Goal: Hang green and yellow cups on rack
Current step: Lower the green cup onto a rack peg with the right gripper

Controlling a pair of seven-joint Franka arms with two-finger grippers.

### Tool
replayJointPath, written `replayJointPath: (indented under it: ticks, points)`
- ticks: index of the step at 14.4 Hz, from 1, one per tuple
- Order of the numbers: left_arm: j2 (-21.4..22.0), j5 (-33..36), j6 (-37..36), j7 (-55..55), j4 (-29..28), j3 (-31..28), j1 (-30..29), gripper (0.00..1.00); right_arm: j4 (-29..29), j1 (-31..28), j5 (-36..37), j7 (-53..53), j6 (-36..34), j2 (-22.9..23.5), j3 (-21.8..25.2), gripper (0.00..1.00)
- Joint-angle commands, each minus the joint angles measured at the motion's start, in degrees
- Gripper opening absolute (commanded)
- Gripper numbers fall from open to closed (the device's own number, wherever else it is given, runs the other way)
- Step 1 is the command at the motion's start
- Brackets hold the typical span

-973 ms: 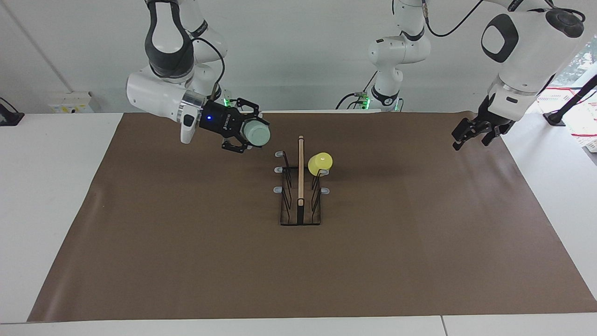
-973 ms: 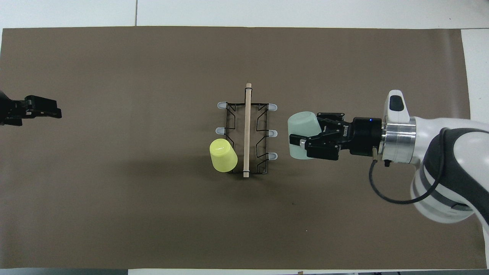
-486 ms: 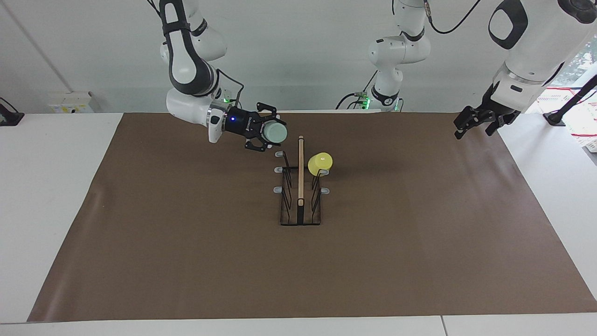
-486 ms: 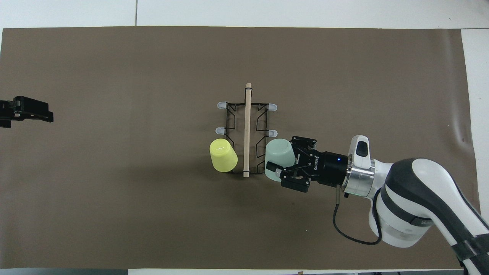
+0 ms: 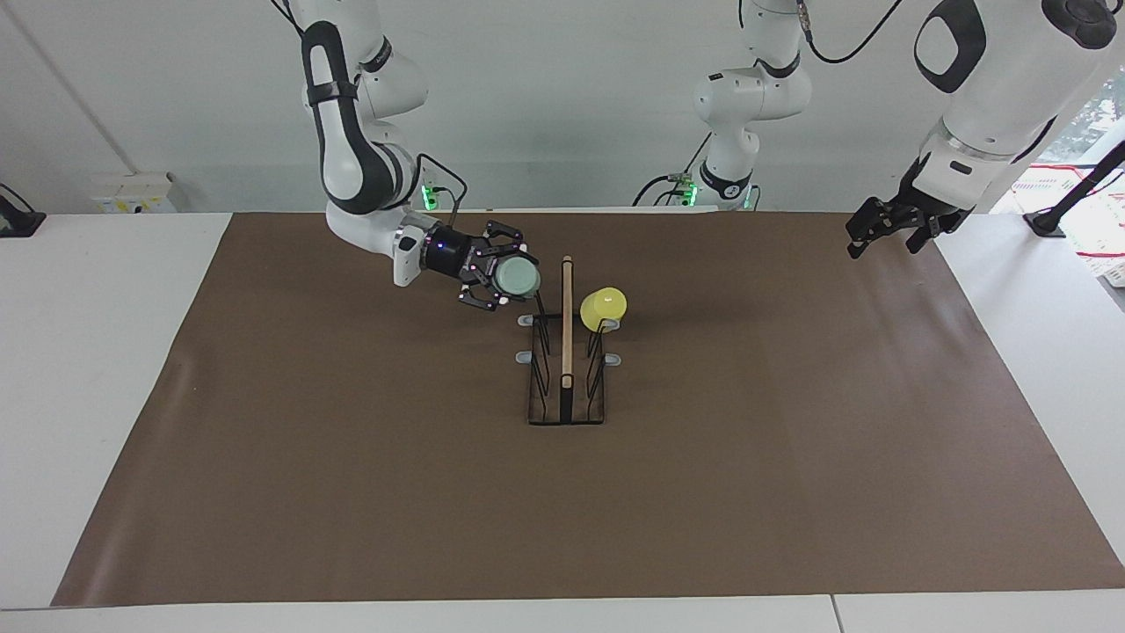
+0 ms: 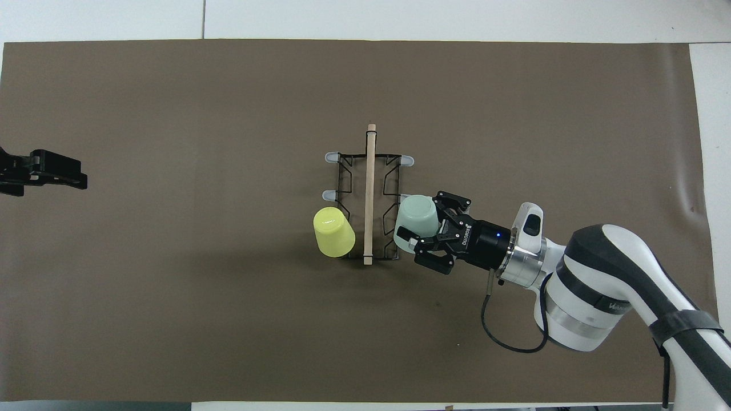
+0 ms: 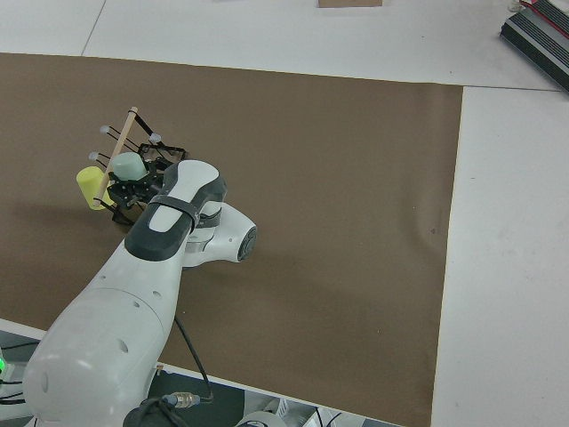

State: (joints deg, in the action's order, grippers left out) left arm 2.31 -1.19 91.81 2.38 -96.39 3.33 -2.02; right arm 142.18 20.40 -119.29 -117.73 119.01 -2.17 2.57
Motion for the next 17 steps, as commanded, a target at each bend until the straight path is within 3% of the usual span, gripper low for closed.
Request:
replayJointPath:
  ticks: [1,9,17]
  points:
    - [0.3,1.0,-1.1,-0.8,0.1,-0.2,0.4,1.0,-1.2,0.1,-1.7,-2.4,-0.4,2.9,-0.2,0.0]
    - [0.2,1.1,-0.7,-0.5,0.2,-0.2,0.1,1.0,0.5,4.5,-5.1,-7.5,0.2,4.7,-0.3,0.0]
    - [0.2,1.0,-0.7,-0.5,0.2,-0.3,-0.2,1.0,3.7,4.1,-5.1,-13.4,-0.4,5.6,-0.3,0.0]
